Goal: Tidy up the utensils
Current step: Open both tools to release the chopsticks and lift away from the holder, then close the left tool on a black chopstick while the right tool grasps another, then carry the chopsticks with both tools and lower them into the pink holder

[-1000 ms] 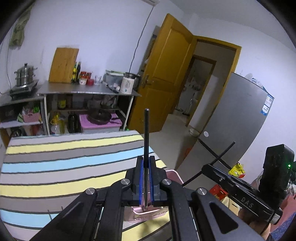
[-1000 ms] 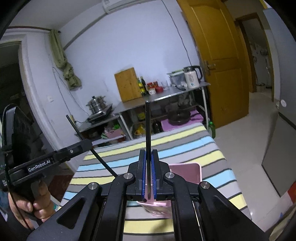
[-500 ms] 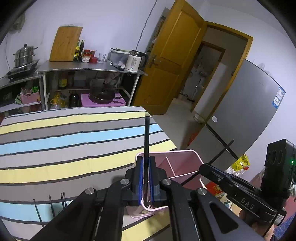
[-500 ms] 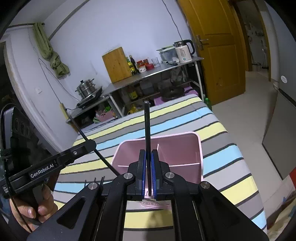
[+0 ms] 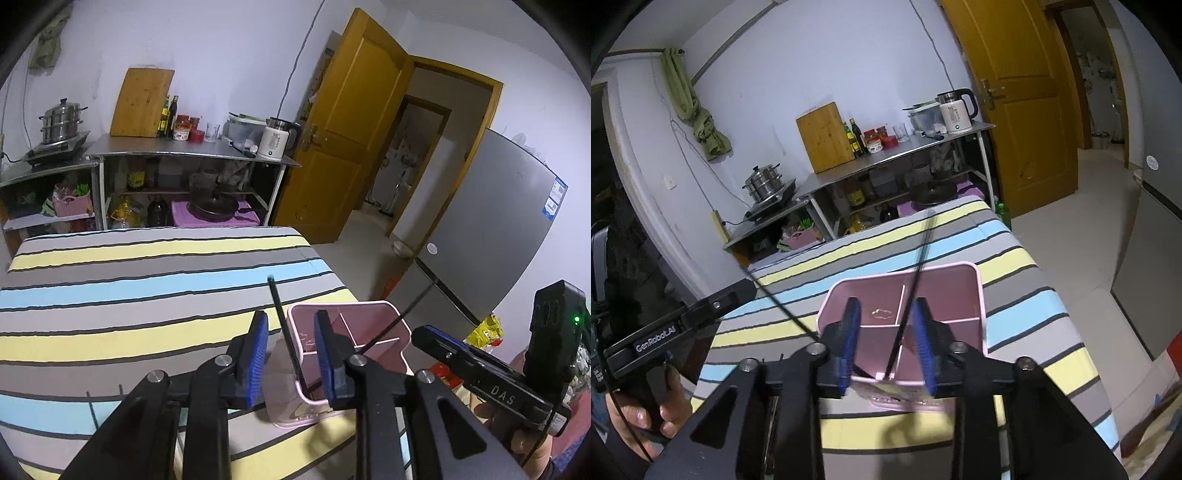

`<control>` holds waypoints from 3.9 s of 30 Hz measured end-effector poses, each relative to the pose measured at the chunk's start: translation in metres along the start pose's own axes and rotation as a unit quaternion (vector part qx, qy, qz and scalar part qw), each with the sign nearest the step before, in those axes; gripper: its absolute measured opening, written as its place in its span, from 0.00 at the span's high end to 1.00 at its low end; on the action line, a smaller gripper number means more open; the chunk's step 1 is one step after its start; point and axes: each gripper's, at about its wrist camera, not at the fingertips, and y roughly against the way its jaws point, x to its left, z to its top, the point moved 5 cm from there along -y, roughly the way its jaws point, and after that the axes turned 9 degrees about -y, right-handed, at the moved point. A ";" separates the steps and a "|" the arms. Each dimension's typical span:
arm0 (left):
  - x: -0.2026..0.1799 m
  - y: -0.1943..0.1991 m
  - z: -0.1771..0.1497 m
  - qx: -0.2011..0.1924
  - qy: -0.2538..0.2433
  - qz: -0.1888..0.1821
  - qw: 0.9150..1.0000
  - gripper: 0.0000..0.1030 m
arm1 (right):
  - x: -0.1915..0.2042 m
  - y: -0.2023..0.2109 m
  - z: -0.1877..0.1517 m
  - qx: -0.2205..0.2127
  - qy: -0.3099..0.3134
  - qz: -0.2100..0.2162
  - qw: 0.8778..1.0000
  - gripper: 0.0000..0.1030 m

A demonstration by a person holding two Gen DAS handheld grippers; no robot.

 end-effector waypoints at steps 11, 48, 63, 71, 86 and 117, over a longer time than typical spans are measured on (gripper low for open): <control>0.015 0.057 -0.043 -0.026 0.008 0.025 0.999 0.75 | 0.019 0.030 -0.028 -0.010 0.022 0.015 1.000 0.69; 0.139 0.043 -0.190 0.097 0.098 0.154 0.978 0.75 | 0.079 -0.052 -0.166 0.152 0.097 0.047 0.983 0.76; 0.156 0.003 -0.191 0.120 0.055 0.188 0.973 0.80 | 0.100 -0.132 -0.190 0.204 0.114 0.026 0.972 0.87; 0.161 0.007 -0.193 0.115 0.054 0.199 0.972 0.91 | 0.104 -0.149 -0.193 0.207 0.124 0.013 0.970 0.87; 0.178 0.014 -0.194 0.114 0.114 0.162 0.974 0.91 | 0.096 -0.153 -0.181 0.206 0.119 -0.014 0.971 0.87; 0.142 0.068 -0.140 0.072 0.083 0.137 0.985 0.95 | 0.117 -0.092 -0.138 0.146 0.118 0.035 0.982 0.95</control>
